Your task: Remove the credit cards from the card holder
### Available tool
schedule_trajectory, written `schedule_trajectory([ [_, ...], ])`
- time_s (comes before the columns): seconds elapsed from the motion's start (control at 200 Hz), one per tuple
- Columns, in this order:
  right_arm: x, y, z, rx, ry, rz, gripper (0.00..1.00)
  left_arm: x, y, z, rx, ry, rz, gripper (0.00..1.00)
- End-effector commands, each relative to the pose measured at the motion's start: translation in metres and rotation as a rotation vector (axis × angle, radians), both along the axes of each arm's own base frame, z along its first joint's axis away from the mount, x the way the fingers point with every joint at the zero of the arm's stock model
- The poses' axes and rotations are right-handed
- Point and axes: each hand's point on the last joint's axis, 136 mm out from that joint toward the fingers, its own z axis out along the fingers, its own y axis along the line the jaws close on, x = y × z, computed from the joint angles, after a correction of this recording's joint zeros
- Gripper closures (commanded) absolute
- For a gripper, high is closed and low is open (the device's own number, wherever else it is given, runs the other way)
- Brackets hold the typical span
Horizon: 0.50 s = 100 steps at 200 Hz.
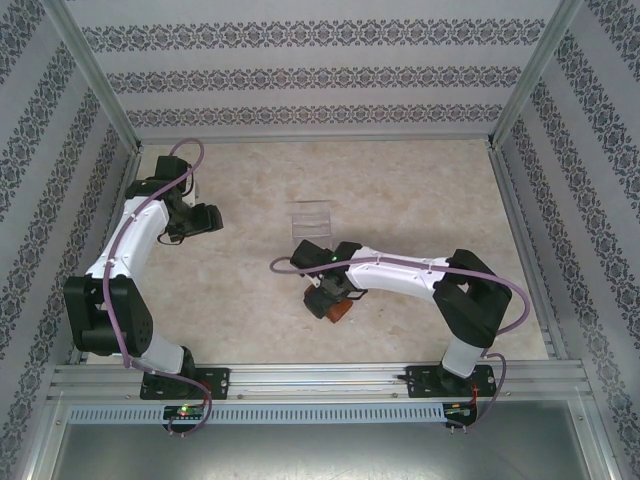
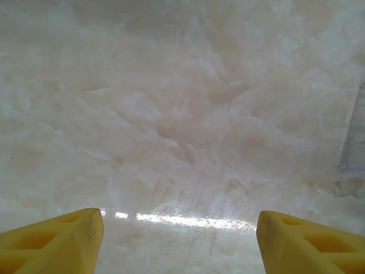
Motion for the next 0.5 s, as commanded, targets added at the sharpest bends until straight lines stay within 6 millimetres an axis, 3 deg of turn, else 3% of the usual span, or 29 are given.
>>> schedule_trajectory([
  [0.0,0.010,-0.002,0.004,0.019,0.025,-0.366,0.30,0.000,0.001,-0.002,-0.027,-0.006,0.020,0.29],
  [0.21,0.016,0.014,-0.005,0.063,0.077,-0.654,0.30,0.000,0.000,0.000,-0.033,-0.012,0.018,0.29],
  [0.495,0.020,0.011,-0.025,-0.028,0.077,-0.719,0.28,0.000,-0.009,-0.002,-0.077,-0.015,0.005,0.30],
])
